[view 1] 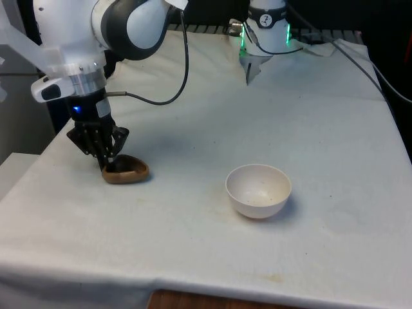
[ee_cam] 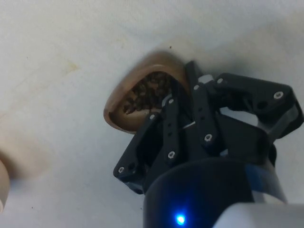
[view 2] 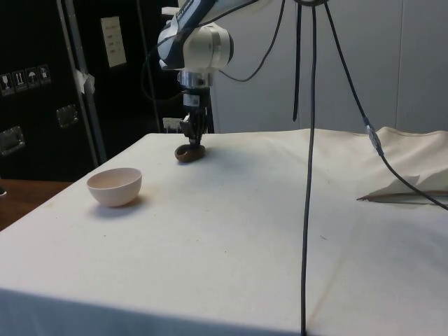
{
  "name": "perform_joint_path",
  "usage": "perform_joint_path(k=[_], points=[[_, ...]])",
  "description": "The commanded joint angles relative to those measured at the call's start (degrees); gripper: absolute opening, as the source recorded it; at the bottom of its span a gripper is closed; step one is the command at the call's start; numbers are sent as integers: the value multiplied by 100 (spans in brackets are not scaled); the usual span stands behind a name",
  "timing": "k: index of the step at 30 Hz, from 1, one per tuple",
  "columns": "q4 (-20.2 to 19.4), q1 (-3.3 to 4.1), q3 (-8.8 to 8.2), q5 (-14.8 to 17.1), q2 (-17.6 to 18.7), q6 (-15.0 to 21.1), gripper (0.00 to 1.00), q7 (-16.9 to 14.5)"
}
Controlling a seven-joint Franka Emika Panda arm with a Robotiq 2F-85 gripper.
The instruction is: Pour the coffee beans from the cup into the bowl.
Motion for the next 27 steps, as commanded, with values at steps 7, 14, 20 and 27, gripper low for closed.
perform_joint_path(k=[7,14,20,27], points=[[6,-6,6,6,6,-6,0,6],[0,0,0,0,0,0,0,0],[-40,97,-115,-57,-166,-69,0,52],[-69,206,-206,-109,-321,-166,0,103]])
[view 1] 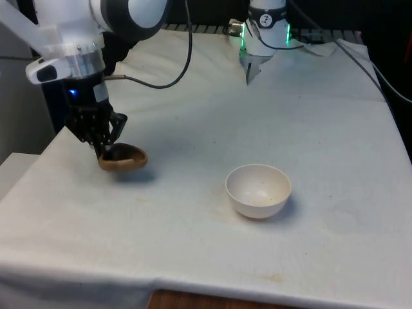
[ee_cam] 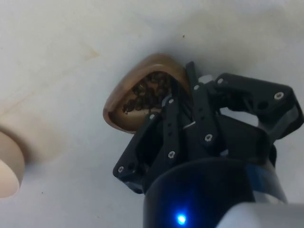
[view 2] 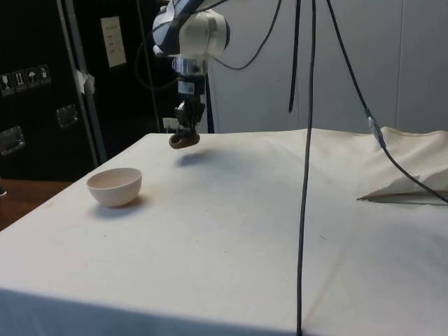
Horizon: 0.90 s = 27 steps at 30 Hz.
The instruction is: Pour the coffee beans from the cup into the bowl.
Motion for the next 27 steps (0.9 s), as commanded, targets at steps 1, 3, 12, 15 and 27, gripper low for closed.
perform_joint_path(k=[1,3,12,15,27], points=[[-63,63,-52,-46,-74,-17,0,52],[-69,92,-74,-69,-126,-52,0,74],[-103,223,-143,-223,-361,-178,0,201],[-63,195,-103,-241,-378,-206,0,201],[-109,361,-178,-504,-682,-344,0,407]])
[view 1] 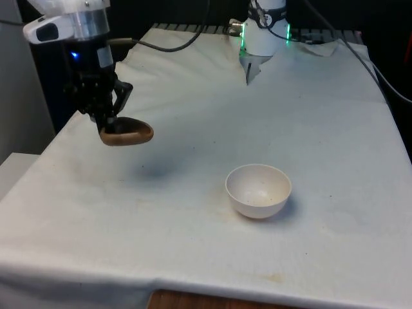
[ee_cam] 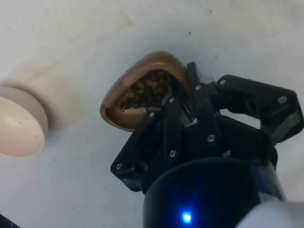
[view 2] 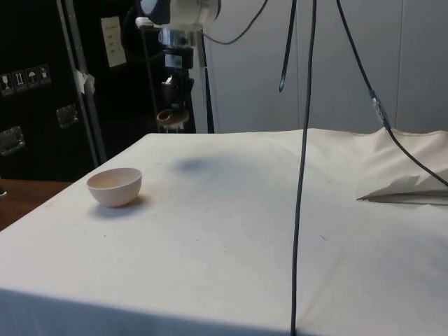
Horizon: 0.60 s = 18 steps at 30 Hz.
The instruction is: Pour the coffee beans from the cup into the bowl.
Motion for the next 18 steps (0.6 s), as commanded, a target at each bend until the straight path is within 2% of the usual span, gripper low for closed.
perform_joint_path(k=[1,6,7,8,16,17,18], points=[[-40,57,-40,-63,-69,-23,0,52],[-34,86,-40,-138,-172,-69,0,103],[0,40,0,-92,-126,-40,0,63],[-34,92,-46,-149,-189,-80,0,109],[-17,143,-40,-264,-361,-155,0,183],[6,97,-6,-218,-332,-132,0,138],[-23,155,-40,-286,-395,-160,0,201]])
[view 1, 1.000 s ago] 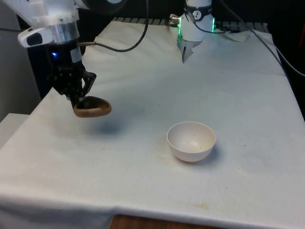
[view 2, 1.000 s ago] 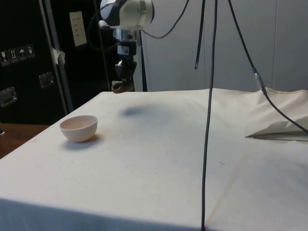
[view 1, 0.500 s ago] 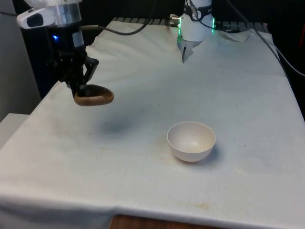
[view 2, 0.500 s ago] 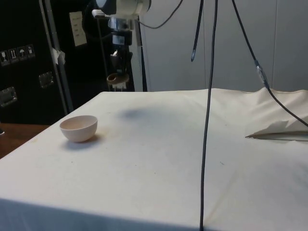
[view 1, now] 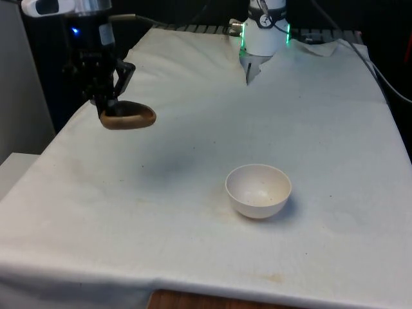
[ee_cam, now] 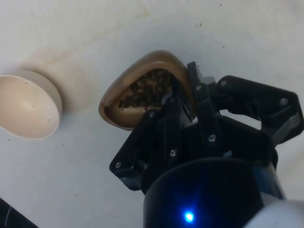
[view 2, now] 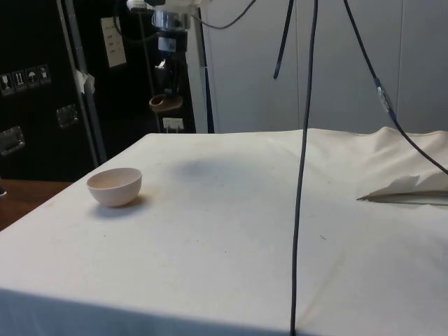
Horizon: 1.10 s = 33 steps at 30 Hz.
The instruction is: Pour the coffee beans from the cup into the bowl.
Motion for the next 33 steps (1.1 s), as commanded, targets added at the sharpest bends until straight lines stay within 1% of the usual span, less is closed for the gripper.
perform_joint_path(k=[1,2,8,9,10,15,16,17,18,19,20,23,25,26,27,28,31,32,33], points=[[-29,52,-40,-52,-46,-29,0,57],[-29,52,-40,-52,-46,-29,0,57],[-23,120,-40,-160,-183,-74,0,143],[0,80,0,-132,-160,-52,0,109],[-23,143,-29,-206,-229,-92,0,183],[-46,212,-23,-275,-332,-132,0,281],[-63,258,-23,-309,-378,-149,0,332],[-63,275,-23,-321,-401,-166,0,355],[0,189,11,-264,-321,-160,0,275],[-74,292,-23,-338,-418,-172,0,372],[-80,315,-23,-361,-441,-183,0,401],[-97,355,0,-435,-493,-195,0,470],[-97,413,6,-487,-539,-223,0,550],[-17,338,46,-458,-481,-275,0,510],[-103,424,11,-504,-550,-229,0,573],[-103,447,23,-527,-561,-235,0,607],[-103,481,63,-590,-579,-235,0,688],[-97,510,92,-642,-590,-241,0,751],[-97,516,109,-665,-596,-241,0,779]])
